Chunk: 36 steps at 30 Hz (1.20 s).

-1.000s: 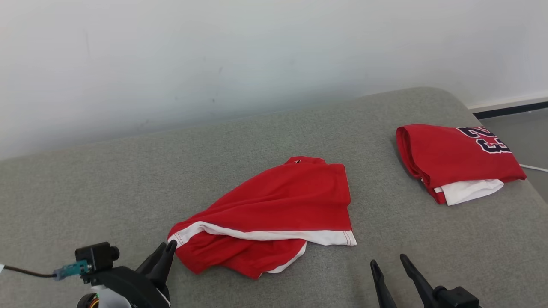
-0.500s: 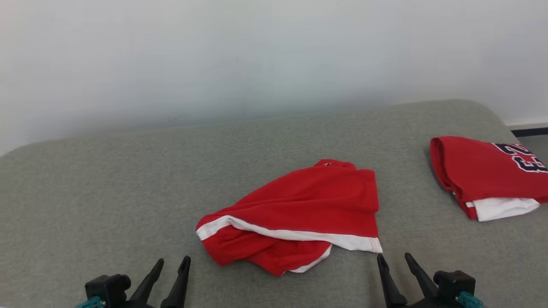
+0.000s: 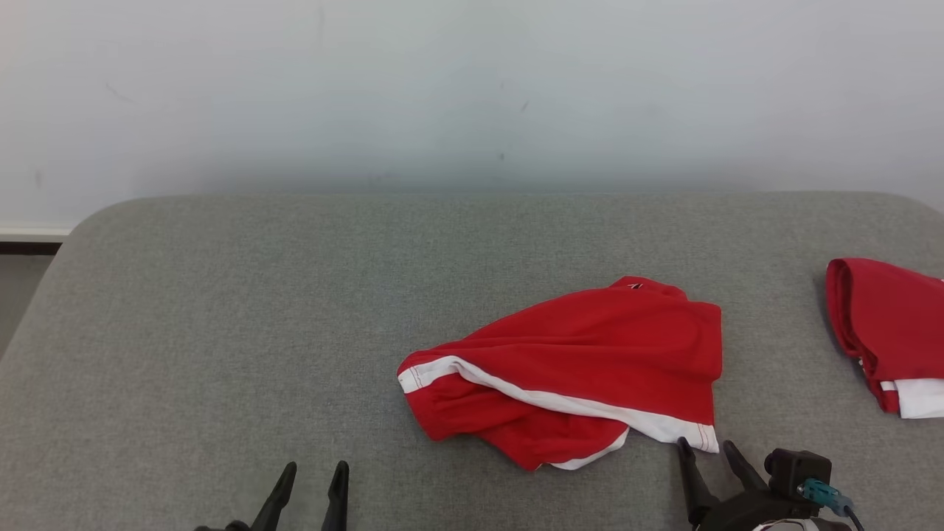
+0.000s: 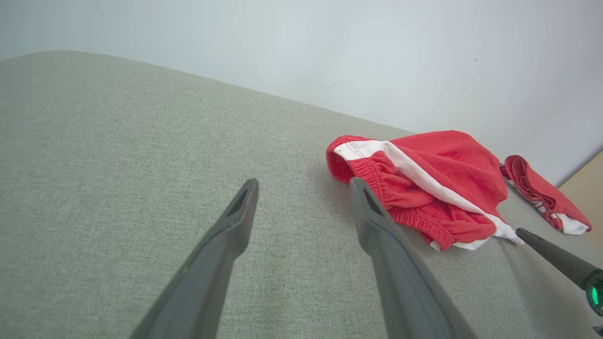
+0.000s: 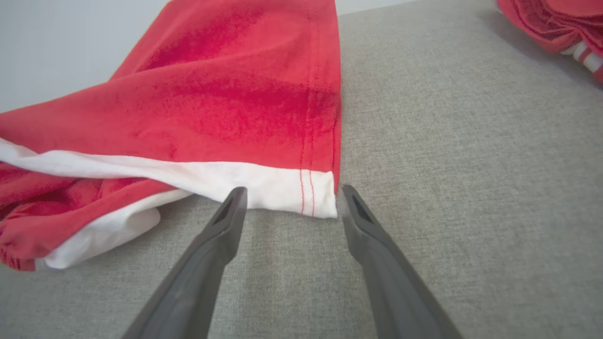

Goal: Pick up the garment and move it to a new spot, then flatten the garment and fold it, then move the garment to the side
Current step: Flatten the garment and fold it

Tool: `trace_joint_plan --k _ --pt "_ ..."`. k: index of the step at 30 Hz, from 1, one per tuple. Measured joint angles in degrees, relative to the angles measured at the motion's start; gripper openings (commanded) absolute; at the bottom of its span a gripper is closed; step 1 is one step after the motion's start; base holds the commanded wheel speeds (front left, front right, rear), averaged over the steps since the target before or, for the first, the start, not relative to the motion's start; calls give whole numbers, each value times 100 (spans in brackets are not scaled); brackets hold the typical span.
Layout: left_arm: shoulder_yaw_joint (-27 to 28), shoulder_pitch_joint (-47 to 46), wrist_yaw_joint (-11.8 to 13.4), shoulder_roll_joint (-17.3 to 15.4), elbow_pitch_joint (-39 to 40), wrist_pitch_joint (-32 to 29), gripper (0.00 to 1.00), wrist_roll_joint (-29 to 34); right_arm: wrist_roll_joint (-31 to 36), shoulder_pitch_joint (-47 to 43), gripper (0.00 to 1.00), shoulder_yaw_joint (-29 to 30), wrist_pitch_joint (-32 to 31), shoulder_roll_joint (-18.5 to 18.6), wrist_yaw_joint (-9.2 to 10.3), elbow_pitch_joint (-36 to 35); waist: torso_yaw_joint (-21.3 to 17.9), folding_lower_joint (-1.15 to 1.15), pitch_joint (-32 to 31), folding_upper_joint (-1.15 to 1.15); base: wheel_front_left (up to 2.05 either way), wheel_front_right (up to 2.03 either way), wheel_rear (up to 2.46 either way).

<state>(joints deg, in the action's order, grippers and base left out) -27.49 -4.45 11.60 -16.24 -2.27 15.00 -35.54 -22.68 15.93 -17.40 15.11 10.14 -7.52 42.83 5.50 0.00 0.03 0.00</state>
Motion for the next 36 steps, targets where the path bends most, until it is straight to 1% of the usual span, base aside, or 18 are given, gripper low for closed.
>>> trace_joint_plan --k 2,5,8,12,14,15,16,19,21,22,23,24,28,36 --pt "110 98 -4 100 81 0 100 349 1 45 100 56 1 1 0 169 41 0 27 0 0 0 0" --pt "255 221 -98 240 152 0 100 687 27 99 100 135 0 7 0 271 89 0 60 0 0 0 0" --pt "339 325 -194 338 144 1 100 945 80 114 100 241 0 10 0 334 96 0 83 0 0 0 0" --pt "421 380 -327 472 87 0 100 1125 219 120 100 297 1 10 0 464 81 0 95 0 0 0 0" --pt "457 424 -401 536 51 0 100 1218 267 141 75 321 1 5 0 499 76 0 102 0 0 0 0" --pt "471 424 -432 560 38 0 100 1272 286 156 58 331 1 4 0 508 74 0 107 0 0 0 0" --pt "490 424 -454 580 36 1 100 1301 330 174 49 336 1 5 0 522 73 0 115 0 0 0 0" --pt "531 421 -546 619 5 1 100 1401 415 243 49 382 0 8 0 535 68 0 145 0 0 0 0" --pt "550 418 -566 630 -7 1 100 1412 458 253 45 391 1 7 0 539 67 0 155 0 0 0 0" --pt "577 415 -598 639 -21 1 100 1441 497 260 26 399 1 8 0 550 66 0 165 0 0 0 0" --pt "601 412 -605 653 -35 0 100 1455 528 274 0 405 1 9 0 560 65 0 173 0 0 0 0" --pt "623 411 -652 660 -51 1 100 1472 578 295 0 411 0 16 0 561 65 0 178 0 0 0 0" --pt "689 410 -700 703 -91 1 100 1574 716 354 0 448 0 37 0 510 46 0 177 0 0 0 0" --pt "805 414 -855 816 -138 1 100 1619 921 179 0 643 0 248 0 75 -130 0 106 0 0 0 0"
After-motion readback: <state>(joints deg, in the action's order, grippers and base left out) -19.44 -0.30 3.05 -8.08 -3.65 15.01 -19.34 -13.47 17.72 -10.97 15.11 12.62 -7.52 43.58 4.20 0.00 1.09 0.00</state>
